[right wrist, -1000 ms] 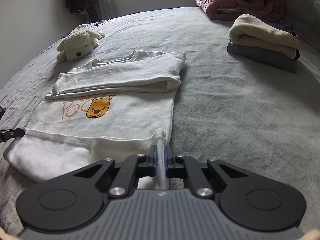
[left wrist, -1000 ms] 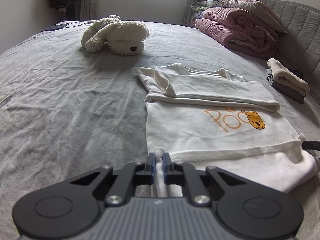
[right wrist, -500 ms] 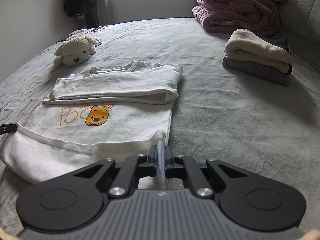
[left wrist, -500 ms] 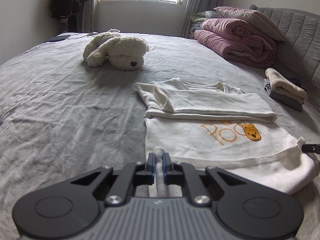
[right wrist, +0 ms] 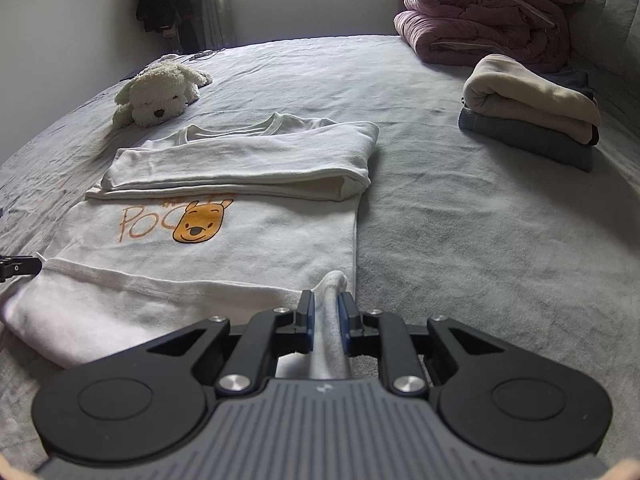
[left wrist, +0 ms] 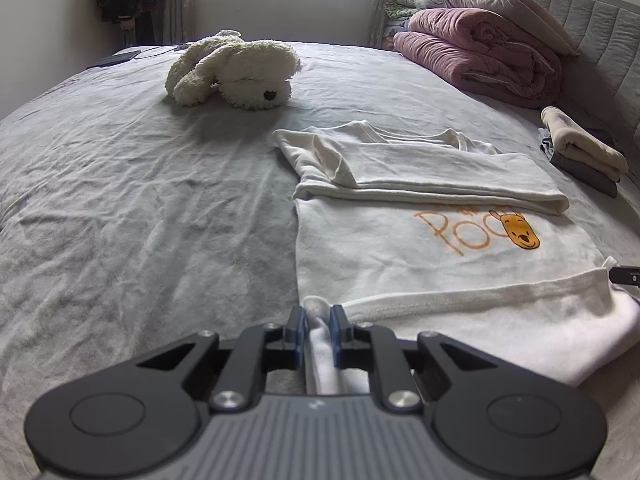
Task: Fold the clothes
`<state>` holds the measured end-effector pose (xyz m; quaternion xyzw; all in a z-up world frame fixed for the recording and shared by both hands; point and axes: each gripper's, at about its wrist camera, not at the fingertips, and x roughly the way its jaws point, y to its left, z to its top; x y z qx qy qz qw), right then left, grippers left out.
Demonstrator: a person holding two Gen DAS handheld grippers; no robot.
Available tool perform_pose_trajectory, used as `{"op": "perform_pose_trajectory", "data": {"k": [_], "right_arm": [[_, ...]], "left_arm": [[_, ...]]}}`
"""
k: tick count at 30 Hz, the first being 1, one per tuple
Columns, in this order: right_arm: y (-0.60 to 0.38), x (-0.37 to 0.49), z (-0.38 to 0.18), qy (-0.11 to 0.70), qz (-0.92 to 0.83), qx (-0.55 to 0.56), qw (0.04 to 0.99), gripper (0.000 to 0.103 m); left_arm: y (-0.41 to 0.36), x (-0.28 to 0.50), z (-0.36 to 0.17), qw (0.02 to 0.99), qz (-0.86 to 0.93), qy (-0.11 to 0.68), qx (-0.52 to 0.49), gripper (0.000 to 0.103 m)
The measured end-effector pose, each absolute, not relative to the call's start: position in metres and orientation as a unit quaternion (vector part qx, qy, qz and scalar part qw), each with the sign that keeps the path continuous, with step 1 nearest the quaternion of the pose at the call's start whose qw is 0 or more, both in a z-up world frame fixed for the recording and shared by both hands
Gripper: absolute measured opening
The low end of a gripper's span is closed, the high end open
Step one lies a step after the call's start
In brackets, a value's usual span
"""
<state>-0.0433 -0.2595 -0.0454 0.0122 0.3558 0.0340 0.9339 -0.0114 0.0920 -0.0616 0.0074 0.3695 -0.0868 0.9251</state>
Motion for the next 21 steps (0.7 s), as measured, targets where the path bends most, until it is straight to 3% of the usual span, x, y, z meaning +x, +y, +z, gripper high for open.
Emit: {"op": "perform_pose_trajectory", "data": {"k": [4, 21], "right_arm": [[-0.255, -0.043, -0.047, 0.345, 0.032, -0.002, 0.938, 0.008], [-0.248, -0.072, -0.023, 0.255, 0.004, -0.045, 0.966, 0.005]], "left_arm": [[0.087, -0.015, -0.06, 0.929, -0.089, 0.359, 0.031, 0.008], [0.087, -0.036, -0.032, 0.952, -0.088, 0.291, 0.038, 0.007]]}}
